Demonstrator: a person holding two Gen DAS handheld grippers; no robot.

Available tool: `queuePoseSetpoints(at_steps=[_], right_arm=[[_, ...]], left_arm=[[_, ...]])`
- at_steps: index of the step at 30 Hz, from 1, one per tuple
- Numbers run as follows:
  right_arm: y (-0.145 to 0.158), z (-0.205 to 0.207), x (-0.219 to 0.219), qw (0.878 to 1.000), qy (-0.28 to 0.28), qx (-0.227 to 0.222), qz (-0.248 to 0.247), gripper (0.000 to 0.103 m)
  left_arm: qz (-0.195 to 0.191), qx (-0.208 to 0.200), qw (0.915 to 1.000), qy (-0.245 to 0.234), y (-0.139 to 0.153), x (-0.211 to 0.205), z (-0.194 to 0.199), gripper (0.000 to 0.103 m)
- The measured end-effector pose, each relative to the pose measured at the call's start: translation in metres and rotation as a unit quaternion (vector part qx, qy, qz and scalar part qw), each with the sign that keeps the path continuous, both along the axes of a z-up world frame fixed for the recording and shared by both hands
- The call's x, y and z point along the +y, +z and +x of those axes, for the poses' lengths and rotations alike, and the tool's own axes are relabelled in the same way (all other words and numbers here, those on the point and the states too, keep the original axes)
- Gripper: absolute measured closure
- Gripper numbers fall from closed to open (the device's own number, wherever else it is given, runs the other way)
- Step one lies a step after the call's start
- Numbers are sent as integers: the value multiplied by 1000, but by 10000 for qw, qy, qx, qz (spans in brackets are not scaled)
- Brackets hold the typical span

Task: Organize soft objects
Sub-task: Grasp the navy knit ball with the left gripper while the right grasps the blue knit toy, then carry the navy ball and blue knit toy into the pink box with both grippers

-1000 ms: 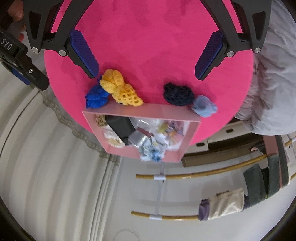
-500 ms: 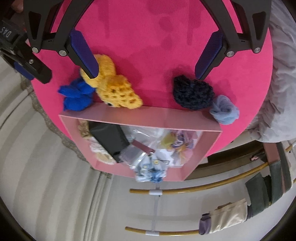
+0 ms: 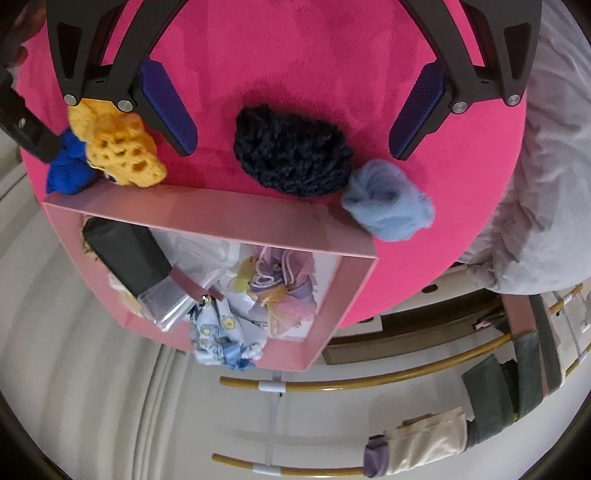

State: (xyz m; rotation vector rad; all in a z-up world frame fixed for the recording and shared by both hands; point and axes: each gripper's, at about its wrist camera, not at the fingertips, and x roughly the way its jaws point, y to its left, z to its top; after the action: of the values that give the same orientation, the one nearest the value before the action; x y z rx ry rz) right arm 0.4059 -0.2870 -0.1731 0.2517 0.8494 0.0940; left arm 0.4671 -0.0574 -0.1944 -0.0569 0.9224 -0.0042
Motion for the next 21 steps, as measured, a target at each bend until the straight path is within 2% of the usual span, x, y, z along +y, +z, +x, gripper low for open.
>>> queuePoseSetpoints(at_steps=[1, 2, 5, 7, 8, 9, 10, 11, 12, 15, 21], right_arm=[[-1, 3, 1, 10000, -5, 10, 1, 10], [-4, 8, 2, 10000, -10, 59, -9, 17], [-15, 19, 3, 9997, -50, 215, -68, 28], [-21, 22, 4, 9997, -83, 225, -98, 32], [-22, 23, 6, 9995, -85, 172, -240, 36], [-22, 22, 8, 9994, -80, 157, -308, 46], [-22, 22, 7, 9996, -56, 138, -260, 57], [-21, 20, 6, 9999, -38, 135, -99, 61], [-20, 17, 6, 9998, -64, 122, -129, 61], [-17, 7, 6, 9997, -114, 84, -178, 62], [-5, -17, -2, 9993, -267, 15, -278, 62]], left_arm=[[-17, 75, 10000, -31, -5, -1, 5, 5], [-66, 178, 9998, -70, -12, -2, 10, 14], [98, 152, 9997, -137, -17, -7, 15, 17], [94, 86, 9998, -164, -18, -8, 16, 24], [97, 64, 9998, -171, -17, -8, 16, 33], [87, 39, 9998, -187, -16, -7, 15, 44], [53, 21, 9998, -197, -16, -5, 15, 49], [12, 15, 9998, -203, -14, -2, 10, 55], [-27, 10, 9998, -204, -15, 1, 9, 62], [-140, -4, 9996, -227, -11, 9, -2, 75], [-287, -43, 9991, -314, -6, 20, -26, 80]])
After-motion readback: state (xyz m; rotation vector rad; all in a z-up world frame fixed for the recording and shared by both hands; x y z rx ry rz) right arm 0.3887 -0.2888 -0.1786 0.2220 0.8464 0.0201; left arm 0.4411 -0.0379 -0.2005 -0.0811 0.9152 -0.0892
